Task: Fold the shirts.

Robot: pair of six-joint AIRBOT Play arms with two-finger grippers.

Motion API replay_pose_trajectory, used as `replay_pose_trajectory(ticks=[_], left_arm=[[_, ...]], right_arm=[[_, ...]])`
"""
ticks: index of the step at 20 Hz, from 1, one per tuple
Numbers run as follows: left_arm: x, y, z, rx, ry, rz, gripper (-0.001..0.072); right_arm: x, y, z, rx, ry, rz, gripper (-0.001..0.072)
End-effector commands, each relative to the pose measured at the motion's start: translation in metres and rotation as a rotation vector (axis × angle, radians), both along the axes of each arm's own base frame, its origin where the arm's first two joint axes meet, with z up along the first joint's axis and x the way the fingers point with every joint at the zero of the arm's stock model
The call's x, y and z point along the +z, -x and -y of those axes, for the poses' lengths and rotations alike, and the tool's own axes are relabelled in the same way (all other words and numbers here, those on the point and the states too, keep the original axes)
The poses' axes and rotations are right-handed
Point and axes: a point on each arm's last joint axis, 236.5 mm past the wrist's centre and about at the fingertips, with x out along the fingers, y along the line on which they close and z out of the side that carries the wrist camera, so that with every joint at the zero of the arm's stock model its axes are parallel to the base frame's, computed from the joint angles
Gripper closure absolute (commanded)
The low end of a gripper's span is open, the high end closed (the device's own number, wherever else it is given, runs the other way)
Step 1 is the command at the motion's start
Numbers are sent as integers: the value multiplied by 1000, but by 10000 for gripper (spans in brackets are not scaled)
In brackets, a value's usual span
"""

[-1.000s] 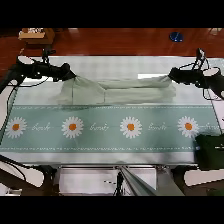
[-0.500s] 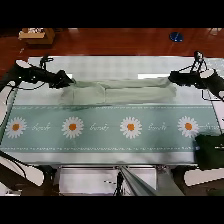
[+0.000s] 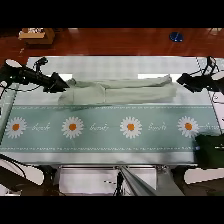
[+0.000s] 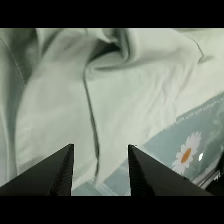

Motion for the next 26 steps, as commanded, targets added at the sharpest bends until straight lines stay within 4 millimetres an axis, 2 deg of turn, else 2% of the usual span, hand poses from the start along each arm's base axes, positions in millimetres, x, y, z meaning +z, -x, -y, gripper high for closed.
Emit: replay_pose_trajectory(ticks=[1, 3, 7, 8, 9, 10, 11, 12, 13, 14, 17, 19, 26], left_arm=[[2, 5, 9, -34, 6, -2, 306], [2, 3, 13, -41, 6, 7, 306], [6, -4, 23, -29, 25, 29, 306], [8, -5, 25, -23, 37, 33, 306], [11, -7, 28, -17, 55, 37, 306], [14, -8, 30, -12, 69, 39, 329], [17, -9, 32, -8, 83, 42, 351], [21, -11, 35, -1, 104, 46, 389], [28, -12, 41, 1, 142, 56, 616], [41, -17, 51, -9, 197, 97, 683], [74, -26, 89, -3, 353, 147, 684], [84, -24, 121, -32, 400, 159, 684], [72, 5, 243, -164, 358, 187, 683]], right_arm=[[-5, 9, -19, -26, -320, -17, 121], [-8, 5, -38, -6, -409, -10, 121], [-35, 4, -84, 60, -428, -74, 139], [-40, 3, -94, 73, -418, -79, 216], [-42, -2, -100, 75, -398, -71, 369], [-39, -7, -102, 70, -384, -50, 563], [-30, -12, -103, 77, -375, -20, 682], [-20, -15, -101, 95, -350, 10, 682], [-6, -17, -99, 112, -326, 39, 682], [7, -17, -94, 123, -297, 62, 682], [51, -10, -89, 192, -196, 121, 683], [75, -4, -90, 222, -160, 147, 683], [144, 26, -108, 313, -134, 208, 683]])
